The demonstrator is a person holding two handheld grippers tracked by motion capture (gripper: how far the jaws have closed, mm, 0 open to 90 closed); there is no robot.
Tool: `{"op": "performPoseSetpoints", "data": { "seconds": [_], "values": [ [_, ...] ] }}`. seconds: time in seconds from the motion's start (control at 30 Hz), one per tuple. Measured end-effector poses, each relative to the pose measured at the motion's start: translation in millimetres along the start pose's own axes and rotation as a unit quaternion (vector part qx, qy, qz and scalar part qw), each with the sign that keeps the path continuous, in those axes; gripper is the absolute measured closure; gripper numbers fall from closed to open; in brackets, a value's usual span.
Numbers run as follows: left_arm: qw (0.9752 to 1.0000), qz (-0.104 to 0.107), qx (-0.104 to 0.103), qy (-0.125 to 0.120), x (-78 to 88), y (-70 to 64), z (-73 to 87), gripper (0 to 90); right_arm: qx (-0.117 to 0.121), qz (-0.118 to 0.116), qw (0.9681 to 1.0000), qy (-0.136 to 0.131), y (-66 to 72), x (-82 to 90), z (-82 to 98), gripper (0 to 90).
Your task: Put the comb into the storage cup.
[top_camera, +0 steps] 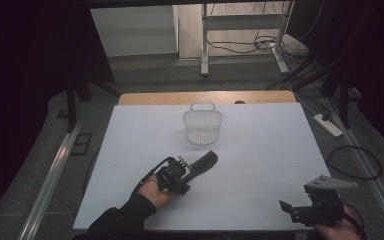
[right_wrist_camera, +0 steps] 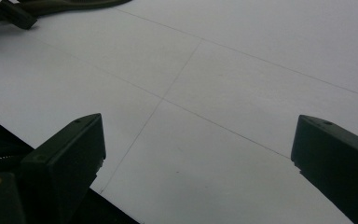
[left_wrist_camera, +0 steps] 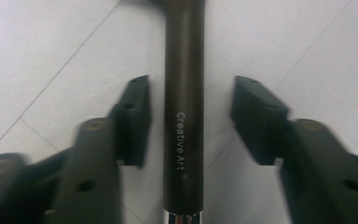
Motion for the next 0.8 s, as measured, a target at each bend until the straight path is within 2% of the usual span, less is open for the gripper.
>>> {"op": "performPoseSetpoints", "data": {
  "seconds": [0.07, 0.1, 0.4, 0.5, 0.63, 0.8],
  "values": [
    [1.0000, -0.002, 0.003, -0.001, 0.5, 1.7, 0.5, 70.4, 0.000, 0.000, 1.0000, -0.001, 0.0, -0.1, 0.0, 3.3],
    [1.0000, 0.003, 0.008, -0.001, 0.6, 3.1, 0.5, 71.8, 0.000, -0.001, 1.0000, -0.001, 0.0, -0.1, 0.1, 3.4],
    [0.9997, 0.014, 0.019, -0.002, 2.0, 6.5, -0.3, 72.6, 0.001, -0.002, 1.0000, 0.000, 0.1, 0.0, 0.0, 3.4],
    [0.9999, 0.005, 0.011, -0.008, 5.1, 5.1, -1.6, 72.6, 0.000, -0.002, 1.0000, -0.001, 0.0, 0.1, 0.1, 3.4],
    [0.9997, 0.007, 0.006, -0.024, 11.6, 3.9, -2.9, 72.6, 0.000, -0.002, 1.0000, -0.001, -0.1, 0.0, 0.1, 3.4],
    [0.9990, 0.023, 0.000, -0.039, 17.0, 3.2, -3.2, 72.6, 0.001, -0.002, 1.0000, 0.000, 0.0, 0.0, 0.1, 3.4]
  ]
}}
Point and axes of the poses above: each handheld gripper's, and its own axes: x roughly backward along the jaws, z roughly out of its underside, y roughly to its left, the point moved 2 cm from there along -x, roughly forward along the jaws, and after that the axes turned 7 degrees about -y, right-handed, at the moved point
